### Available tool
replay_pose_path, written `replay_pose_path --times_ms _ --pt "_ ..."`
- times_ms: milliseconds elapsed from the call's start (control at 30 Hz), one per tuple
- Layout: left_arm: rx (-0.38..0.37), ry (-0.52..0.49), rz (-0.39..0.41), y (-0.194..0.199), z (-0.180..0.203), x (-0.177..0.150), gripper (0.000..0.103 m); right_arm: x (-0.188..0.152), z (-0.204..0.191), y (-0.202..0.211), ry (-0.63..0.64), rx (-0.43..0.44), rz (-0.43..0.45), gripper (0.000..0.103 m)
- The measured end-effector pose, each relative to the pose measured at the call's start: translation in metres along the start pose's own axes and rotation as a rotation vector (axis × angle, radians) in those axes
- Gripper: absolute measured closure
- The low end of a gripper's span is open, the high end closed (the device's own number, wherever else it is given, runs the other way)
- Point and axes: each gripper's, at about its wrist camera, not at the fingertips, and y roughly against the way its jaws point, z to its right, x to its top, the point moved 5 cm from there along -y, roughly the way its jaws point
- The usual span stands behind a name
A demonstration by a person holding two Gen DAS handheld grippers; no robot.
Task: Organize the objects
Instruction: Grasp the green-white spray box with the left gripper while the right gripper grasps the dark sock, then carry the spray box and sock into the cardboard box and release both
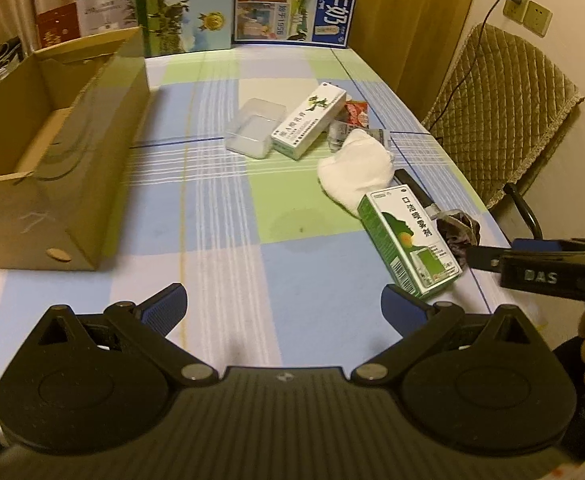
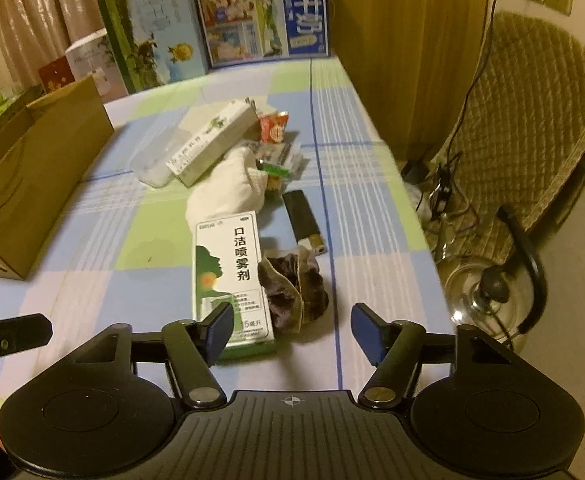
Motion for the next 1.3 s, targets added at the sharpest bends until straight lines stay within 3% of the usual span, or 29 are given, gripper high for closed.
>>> replay_pose_path --times_ms 200,367,467,700,833,1000,1200,1300 --pt "-0.031 -0.001 -0.001 -0.019 0.002 0.006 0.01 0.007 0.006 -0.027 0.02 -0.018 -0.027 0.065" --pt "-0.028 -0.001 0.0 -0.025 -0.002 0.007 0.01 0.015 -0.002 -0.034 0.035 0.006 -0.02 0.084" --pt "-0.024 0.008 -0.004 -0.028 -0.008 0.006 0.01 0.018 -0.01 -0.038 0.027 0.029 -0.022 0.089" --pt "-0.022 0.042 -0.004 -0.027 -0.025 0.002 0.01 0.011 -0.036 -0.04 -0.052 0.159 -0.052 0.091" --pt "-0.016 0.051 -0.002 -0.026 -0.036 0.0 0.01 0.007 -0.058 -0.045 -0.11 0.287 -0.076 0.091" --pt "-0.024 0.015 0.004 -0.03 -0.039 -0.002 0.01 0.011 -0.054 -0.039 -0.12 0.241 -0.036 0.091" --pt "-0.055 -0.134 0.028 -0.055 -0.015 0.006 0.01 0.009 -0.037 -0.026 -0.091 0.165 -0.014 0.091" --pt "-0.072 -0.198 0.016 -0.071 -0.004 0.013 0.016 0.006 -0.029 -0.024 -0.094 0.136 -0.004 0.091"
